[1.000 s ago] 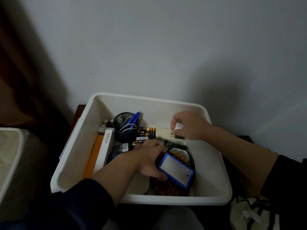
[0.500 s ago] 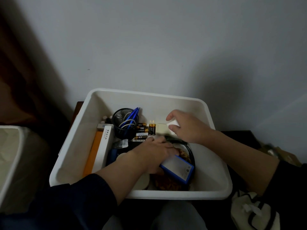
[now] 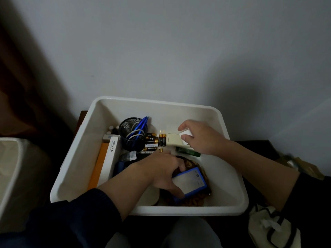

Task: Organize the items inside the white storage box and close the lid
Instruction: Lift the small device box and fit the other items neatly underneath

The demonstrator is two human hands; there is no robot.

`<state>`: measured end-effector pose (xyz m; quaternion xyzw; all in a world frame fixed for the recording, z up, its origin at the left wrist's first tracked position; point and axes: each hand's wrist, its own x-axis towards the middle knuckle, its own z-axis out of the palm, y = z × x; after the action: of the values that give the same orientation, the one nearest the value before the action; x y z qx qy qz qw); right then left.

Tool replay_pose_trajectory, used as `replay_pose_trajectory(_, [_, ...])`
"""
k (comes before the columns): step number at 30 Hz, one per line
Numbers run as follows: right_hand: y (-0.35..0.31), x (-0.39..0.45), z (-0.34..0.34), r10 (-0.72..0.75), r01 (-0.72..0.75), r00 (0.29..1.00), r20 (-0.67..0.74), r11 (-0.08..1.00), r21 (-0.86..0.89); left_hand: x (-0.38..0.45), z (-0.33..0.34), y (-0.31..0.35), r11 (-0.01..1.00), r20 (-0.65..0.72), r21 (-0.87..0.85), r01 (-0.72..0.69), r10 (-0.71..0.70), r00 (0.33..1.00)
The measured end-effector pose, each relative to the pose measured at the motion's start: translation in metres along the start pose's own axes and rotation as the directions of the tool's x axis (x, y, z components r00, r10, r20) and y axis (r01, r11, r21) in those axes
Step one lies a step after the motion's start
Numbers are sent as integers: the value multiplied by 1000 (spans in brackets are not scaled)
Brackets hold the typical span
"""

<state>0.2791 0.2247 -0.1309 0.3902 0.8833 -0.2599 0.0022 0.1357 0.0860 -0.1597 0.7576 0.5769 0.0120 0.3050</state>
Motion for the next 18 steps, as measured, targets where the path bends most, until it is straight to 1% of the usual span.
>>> replay_pose_trajectory(2, [1,0,1,0,1,1000,-8,1000,10,-1,-2,0,996,67,-88,-9,15,998])
replay_pose_trajectory(4, [1,0,1,-2,2,1000,-12,1000,23,-1,-3,0,991,104,-130,-17,31,994])
replay_pose_trajectory(9, [-1,0,-1,-5,6,1000,-30,999,38,-1,-4,4,997,171,-80,-21,35,985])
replay_pose_trajectory(13, [-2,3,-2,6,-1,998,-69,998,67,-3,-5,0,968,201,-249,15,36,979])
replay_pose_trajectory(15, [-1,3,-2,24,-14,996,-85,994,112,-5,-5,1,939,149,-341,49,3,989])
replay_pose_trajectory(17, [0,3,-5,38,-26,996,-77,989,144,-5,-5,0,901,9,-426,79,-84,996])
replay_pose_trajectory(18, [1,2,-8,34,-27,998,-51,991,131,-6,-7,-2,894,-86,-434,108,-161,983])
